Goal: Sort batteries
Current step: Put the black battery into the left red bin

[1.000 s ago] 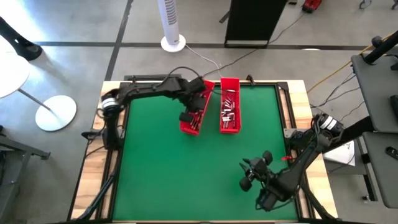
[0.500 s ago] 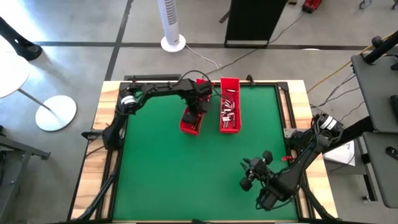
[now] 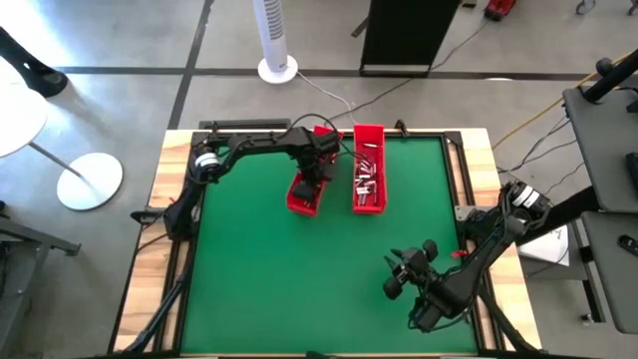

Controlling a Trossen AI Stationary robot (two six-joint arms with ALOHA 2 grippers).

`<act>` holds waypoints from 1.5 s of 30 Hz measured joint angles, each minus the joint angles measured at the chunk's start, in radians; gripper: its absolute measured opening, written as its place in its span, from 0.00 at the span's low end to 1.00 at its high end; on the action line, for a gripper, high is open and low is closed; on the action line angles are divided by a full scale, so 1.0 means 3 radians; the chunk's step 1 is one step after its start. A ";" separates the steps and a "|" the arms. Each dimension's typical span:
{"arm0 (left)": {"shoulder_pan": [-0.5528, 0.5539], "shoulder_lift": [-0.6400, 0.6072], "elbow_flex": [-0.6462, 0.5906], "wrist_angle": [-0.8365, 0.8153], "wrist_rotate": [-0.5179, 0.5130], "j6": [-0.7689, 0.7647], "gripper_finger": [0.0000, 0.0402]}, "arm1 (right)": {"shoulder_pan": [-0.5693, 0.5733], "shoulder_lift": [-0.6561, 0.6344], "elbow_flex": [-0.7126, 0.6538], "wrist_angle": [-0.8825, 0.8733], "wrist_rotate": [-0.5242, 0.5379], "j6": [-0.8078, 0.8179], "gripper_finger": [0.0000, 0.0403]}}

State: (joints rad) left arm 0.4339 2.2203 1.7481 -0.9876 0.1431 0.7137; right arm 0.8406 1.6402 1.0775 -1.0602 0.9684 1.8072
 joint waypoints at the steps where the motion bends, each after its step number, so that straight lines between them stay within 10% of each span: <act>1: 0.0000 0.0015 0.0002 0.0003 0.0004 -0.0005 0.10 | 0.0000 0.0000 0.0001 0.0007 0.0000 -0.0001 0.31; 20: 0.0079 0.0040 0.0055 -0.0020 -0.0295 -0.1126 0.36 | 0.0000 0.0000 0.0014 0.0079 -0.0120 -0.0130 0.48; 45: 0.0065 -0.0176 -0.0021 -0.0384 -0.0230 -0.1368 0.37 | -0.0114 -0.0006 0.0172 -0.0037 -0.0552 -0.0878 0.68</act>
State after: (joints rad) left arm 0.4534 2.1674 1.7419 -1.1029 0.0740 0.3034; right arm 0.8065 1.6382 1.1291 -1.0712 0.8029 1.5437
